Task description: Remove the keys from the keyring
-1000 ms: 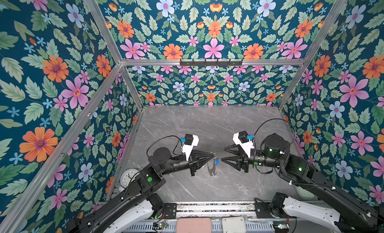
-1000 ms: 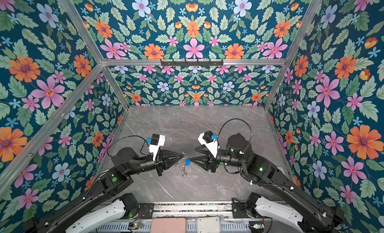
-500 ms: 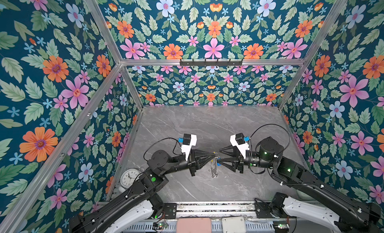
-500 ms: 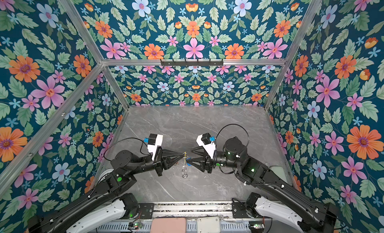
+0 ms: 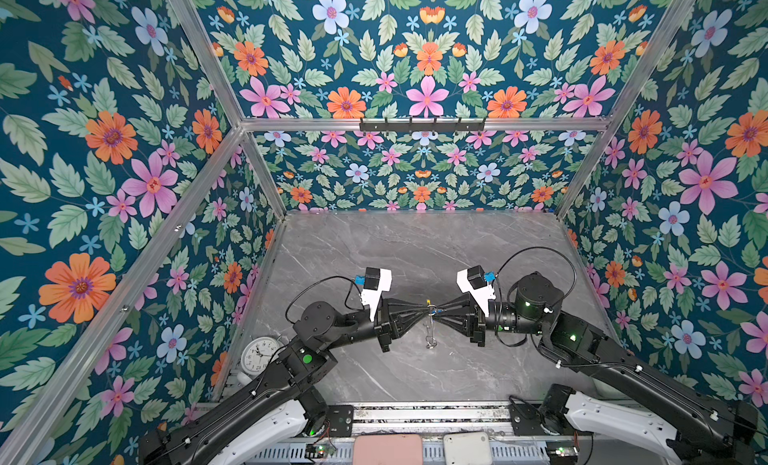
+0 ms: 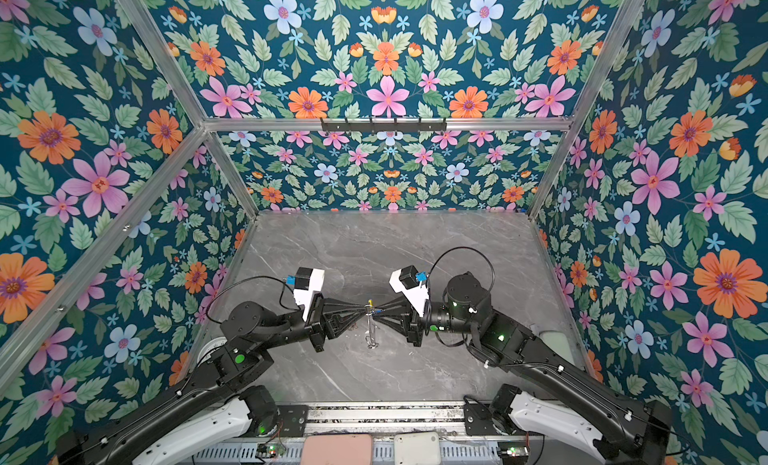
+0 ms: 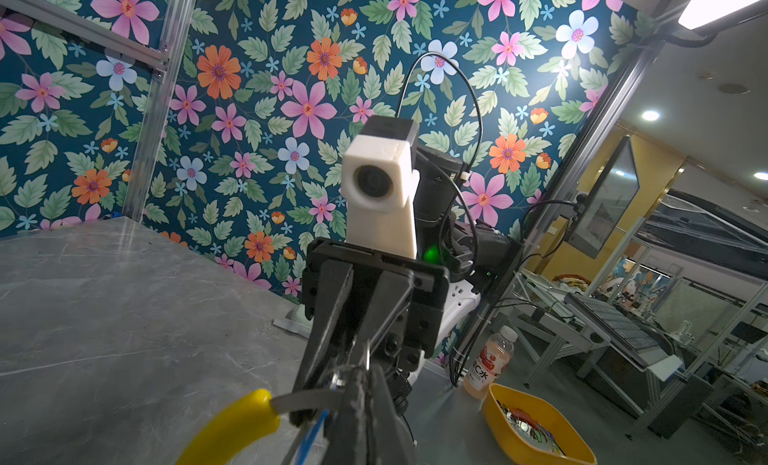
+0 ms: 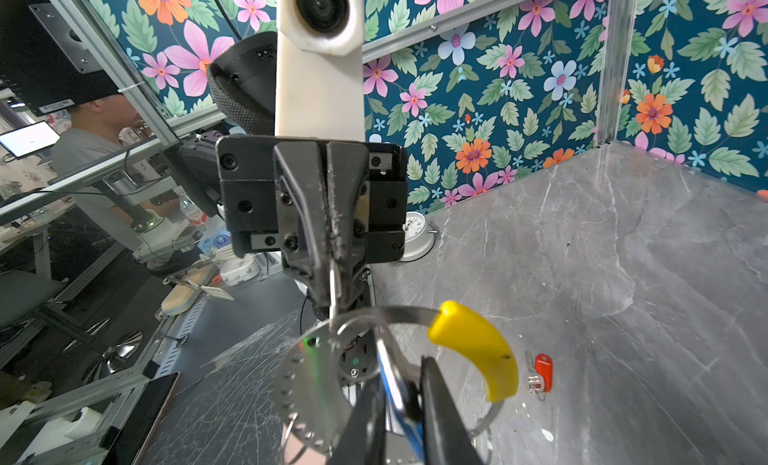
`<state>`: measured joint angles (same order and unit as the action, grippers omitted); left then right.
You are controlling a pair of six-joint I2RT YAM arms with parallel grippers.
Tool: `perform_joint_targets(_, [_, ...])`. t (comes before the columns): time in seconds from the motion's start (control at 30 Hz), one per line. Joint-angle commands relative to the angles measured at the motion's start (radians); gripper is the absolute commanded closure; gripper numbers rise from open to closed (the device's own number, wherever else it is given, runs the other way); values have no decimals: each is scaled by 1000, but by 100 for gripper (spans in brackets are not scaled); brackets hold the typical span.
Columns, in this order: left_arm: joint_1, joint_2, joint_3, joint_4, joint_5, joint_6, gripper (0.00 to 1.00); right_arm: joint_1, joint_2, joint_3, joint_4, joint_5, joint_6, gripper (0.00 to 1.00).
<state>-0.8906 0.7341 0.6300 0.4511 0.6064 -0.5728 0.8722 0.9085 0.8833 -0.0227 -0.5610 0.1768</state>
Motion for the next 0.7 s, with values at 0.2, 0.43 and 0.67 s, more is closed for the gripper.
perform_joint_targets(0.2, [0,-8,6,30,-5,9,100,1,-2,24,-19,-16,-11,100])
perform_joint_targets(0.43, [1,-29,12,-9,-2,25,100,1,-8,64,-113,14,-45,100])
perform_joint_targets(0.67, [0,-33,-8,54,-37,1,100,1,37,101,-144,-30,-47,100])
